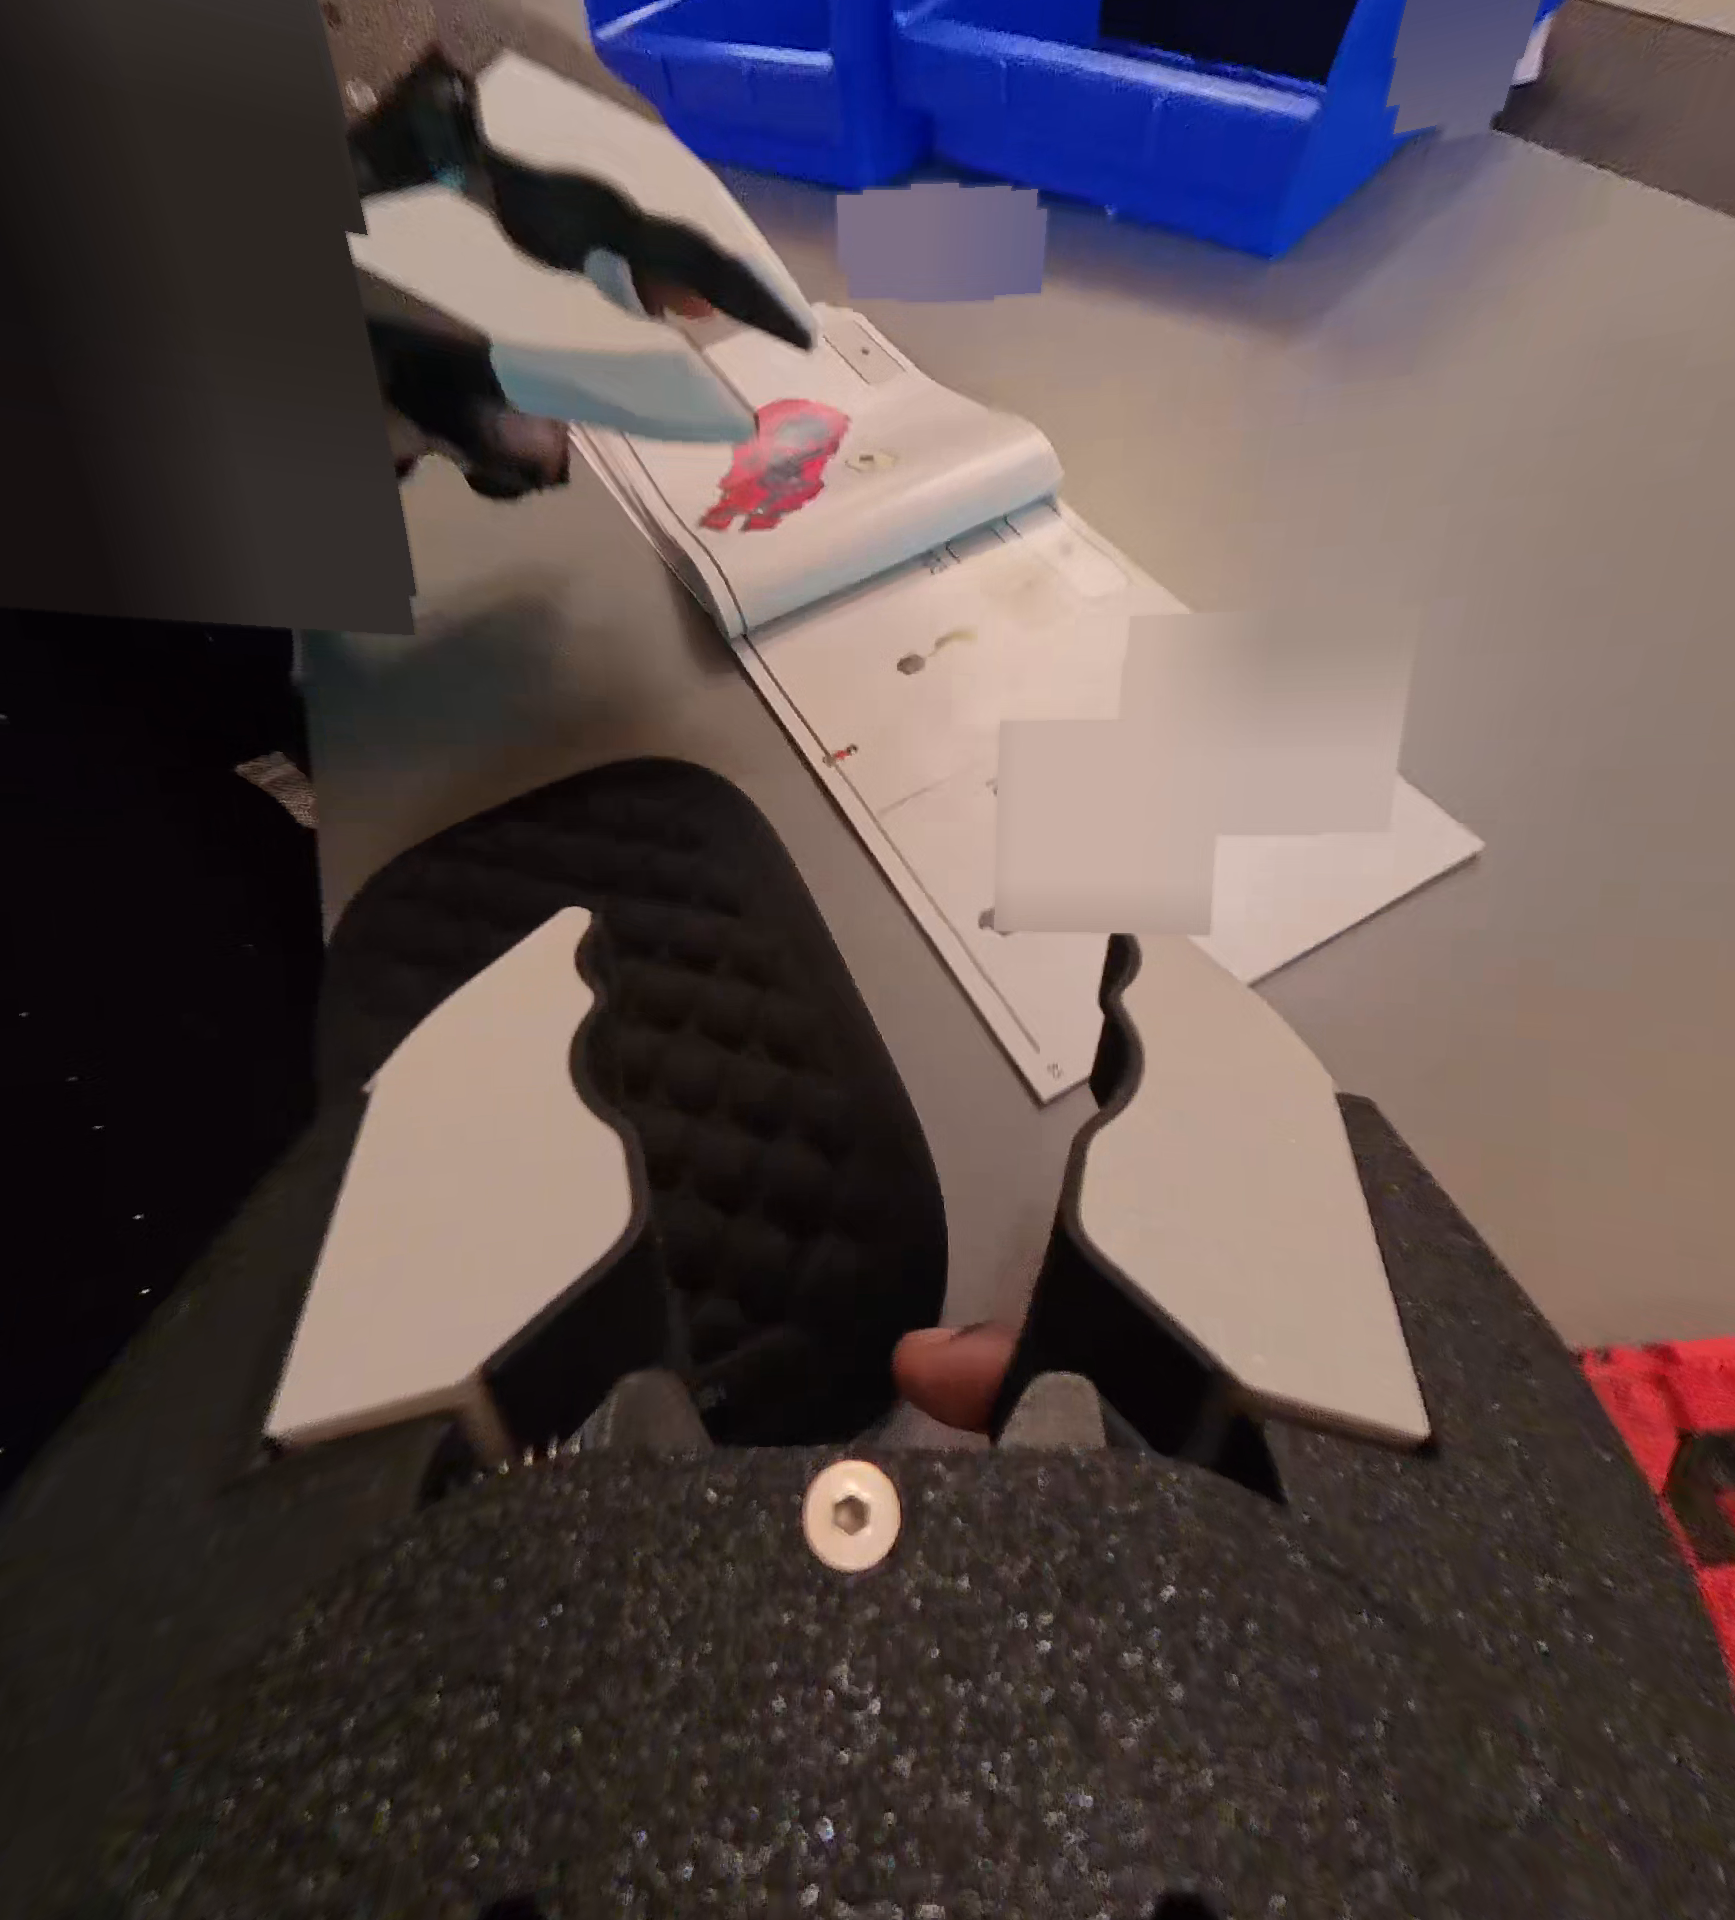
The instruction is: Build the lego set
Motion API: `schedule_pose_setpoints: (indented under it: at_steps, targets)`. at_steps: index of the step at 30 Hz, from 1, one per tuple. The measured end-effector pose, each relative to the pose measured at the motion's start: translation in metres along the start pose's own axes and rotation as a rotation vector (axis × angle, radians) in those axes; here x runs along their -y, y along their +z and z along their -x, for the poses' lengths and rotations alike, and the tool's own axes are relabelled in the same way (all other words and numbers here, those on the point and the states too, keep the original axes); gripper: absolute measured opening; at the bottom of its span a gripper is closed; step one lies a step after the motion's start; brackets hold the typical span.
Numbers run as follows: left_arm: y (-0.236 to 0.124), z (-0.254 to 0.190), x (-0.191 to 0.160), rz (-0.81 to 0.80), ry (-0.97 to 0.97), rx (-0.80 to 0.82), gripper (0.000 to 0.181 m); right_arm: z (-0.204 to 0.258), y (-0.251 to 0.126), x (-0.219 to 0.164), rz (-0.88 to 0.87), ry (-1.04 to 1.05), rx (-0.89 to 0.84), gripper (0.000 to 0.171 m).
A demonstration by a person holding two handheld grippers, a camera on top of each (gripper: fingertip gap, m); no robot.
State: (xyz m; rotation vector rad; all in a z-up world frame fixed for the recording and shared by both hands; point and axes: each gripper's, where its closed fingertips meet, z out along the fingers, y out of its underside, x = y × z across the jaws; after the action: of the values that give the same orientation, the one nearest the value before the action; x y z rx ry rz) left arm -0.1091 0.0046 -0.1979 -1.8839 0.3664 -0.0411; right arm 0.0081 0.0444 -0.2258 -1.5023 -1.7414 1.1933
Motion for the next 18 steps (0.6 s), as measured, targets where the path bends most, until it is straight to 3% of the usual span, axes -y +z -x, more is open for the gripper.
schedule_pose_setpoints:
  at_steps: [2, 5, 12, 18]
  targets:
    - [0.000, 0.007, -0.004, 0.053, 0.056, -0.006, 0.003, -0.008, -0.002, -0.009, 0.018, 0.019, -0.071, 0.033]
    - [0.004, 0.009, -0.018, 0.160, 0.081, -0.067, 0.000, -0.015, -0.010, -0.005, -0.054, 0.041, -0.082, 0.000]
    - [0.015, 0.029, -0.065, 0.431, 0.145, -0.014, 0.000, -0.030, -0.010, -0.025, 0.078, 0.060, -0.163, 0.000]
    - [0.022, 0.031, -0.074, 0.435, 0.137, -0.014, 0.000, -0.039, 0.012, -0.027, 0.207, 0.003, -0.197, 0.000]
